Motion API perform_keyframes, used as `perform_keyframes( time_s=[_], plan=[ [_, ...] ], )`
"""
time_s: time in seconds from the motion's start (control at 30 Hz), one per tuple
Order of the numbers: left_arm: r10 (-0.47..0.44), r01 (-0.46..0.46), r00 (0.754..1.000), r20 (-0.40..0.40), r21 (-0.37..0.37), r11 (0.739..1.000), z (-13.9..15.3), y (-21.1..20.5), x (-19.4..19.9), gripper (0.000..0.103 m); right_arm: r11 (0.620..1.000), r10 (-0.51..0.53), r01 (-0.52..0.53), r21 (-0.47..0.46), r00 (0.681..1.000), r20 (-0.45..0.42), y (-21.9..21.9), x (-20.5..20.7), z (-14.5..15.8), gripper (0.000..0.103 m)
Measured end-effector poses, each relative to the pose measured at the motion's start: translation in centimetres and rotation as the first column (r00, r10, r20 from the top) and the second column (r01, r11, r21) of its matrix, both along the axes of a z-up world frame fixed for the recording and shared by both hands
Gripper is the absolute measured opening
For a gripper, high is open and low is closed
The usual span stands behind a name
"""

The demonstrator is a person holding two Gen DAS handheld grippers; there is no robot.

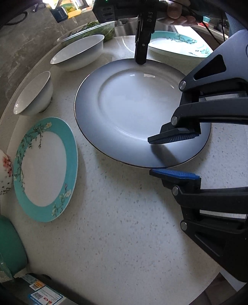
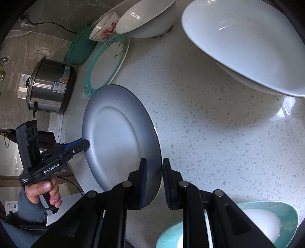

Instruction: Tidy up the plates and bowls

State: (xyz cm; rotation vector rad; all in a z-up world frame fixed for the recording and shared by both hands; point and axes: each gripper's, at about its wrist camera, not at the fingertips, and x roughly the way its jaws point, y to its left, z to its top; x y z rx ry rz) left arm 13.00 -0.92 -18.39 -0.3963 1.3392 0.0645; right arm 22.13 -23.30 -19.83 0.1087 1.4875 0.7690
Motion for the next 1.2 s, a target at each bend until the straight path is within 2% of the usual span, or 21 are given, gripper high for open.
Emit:
perform_keyframes(
  time_s=[0.2, 0.37, 0.67, 0.8, 0.93, 1.2],
  plan=[
    [0.014, -0.015, 1.0, -0.026, -0.016, 1.0, 0.5, 0.1, -0.5, 0.024, 1.0, -0.009, 0.009, 0.017, 1.0, -0.014, -0.1, -0.3, 0.8, 0.02],
    [0.029, -0.028, 0.998, -0.049, 0.006, 1.0, 1.2, 0.8, -1.8, 0.023, 0.999, 0.016, -0.015, 0.029, 0.999, -0.028, 0.7, -1.2, 1.5, 0.02],
    [0.026, -0.022, 0.996, -0.086, 0.043, 0.999, 2.1, 4.6, -5.4, 0.022, 0.998, 0.04, -0.037, 0.054, 0.998, -0.054, 5.0, -3.7, 1.9, 0.02],
    [-0.004, 0.008, 0.997, -0.082, 0.046, 0.999, 1.6, 6.7, -5.7, 0.02, 1.0, -0.009, 0.011, 0.027, 0.998, -0.069, 6.4, -4.7, 0.7, 0.02],
    [-0.072, 0.075, 0.994, -0.087, 0.035, 0.997, 0.8, 8.5, -5.1, 0.02, 0.997, -0.073, 0.074, 0.003, 0.994, -0.076, 7.6, -5.3, 0.0, 0.02],
    [-0.155, 0.156, 0.983, -0.099, 0.006, 0.988, -0.8, 12.3, -4.2, 0.02, 0.98, -0.198, 0.192, -0.057, 0.973, -0.116, 9.1, -6.6, -1.5, 0.02]
  ],
)
